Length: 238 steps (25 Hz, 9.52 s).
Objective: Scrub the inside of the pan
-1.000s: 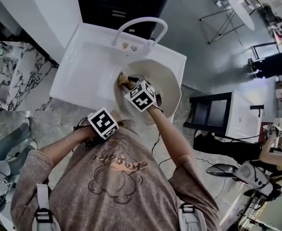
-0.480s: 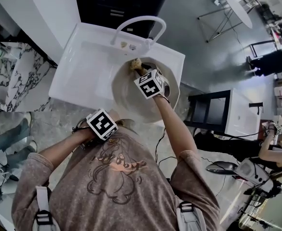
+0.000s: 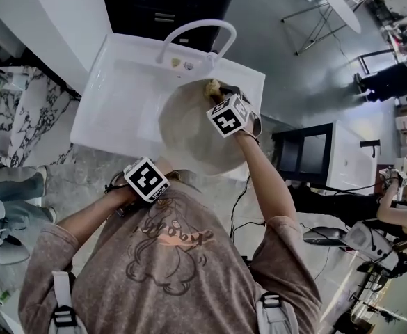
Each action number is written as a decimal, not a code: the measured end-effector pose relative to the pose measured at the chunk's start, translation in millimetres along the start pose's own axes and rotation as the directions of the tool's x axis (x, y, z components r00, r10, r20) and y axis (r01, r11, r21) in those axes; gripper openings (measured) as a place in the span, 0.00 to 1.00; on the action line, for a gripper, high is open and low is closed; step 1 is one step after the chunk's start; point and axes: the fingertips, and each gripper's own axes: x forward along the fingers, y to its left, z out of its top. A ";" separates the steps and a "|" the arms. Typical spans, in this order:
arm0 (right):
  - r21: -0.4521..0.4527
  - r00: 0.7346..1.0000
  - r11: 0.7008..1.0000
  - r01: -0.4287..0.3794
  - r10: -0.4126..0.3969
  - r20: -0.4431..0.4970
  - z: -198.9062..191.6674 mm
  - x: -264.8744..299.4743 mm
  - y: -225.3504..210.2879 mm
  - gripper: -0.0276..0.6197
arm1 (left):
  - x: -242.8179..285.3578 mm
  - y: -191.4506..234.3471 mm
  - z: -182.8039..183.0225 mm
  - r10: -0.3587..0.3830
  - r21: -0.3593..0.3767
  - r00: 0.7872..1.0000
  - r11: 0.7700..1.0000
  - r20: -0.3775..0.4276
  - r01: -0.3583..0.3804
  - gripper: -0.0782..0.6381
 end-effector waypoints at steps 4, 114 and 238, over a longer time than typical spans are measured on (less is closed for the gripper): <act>-0.048 0.997 0.999 -0.020 0.016 -0.076 -15.4 -3.9 -2.6 0.28 | -0.2 2.9 0.6 -0.002 0.002 1.000 1.000 0.003 0.001 0.25; -0.050 0.842 0.884 -0.465 0.424 -0.333 -98.8 -34.8 122.1 0.27 | 5.2 5.0 4.5 -0.047 0.045 0.996 0.998 -0.070 0.050 0.27; 0.164 0.807 0.795 -0.584 0.591 0.006 -20.6 -51.9 199.7 0.25 | 14.2 -2.6 -1.5 -0.069 0.026 0.989 0.997 -0.127 0.073 0.27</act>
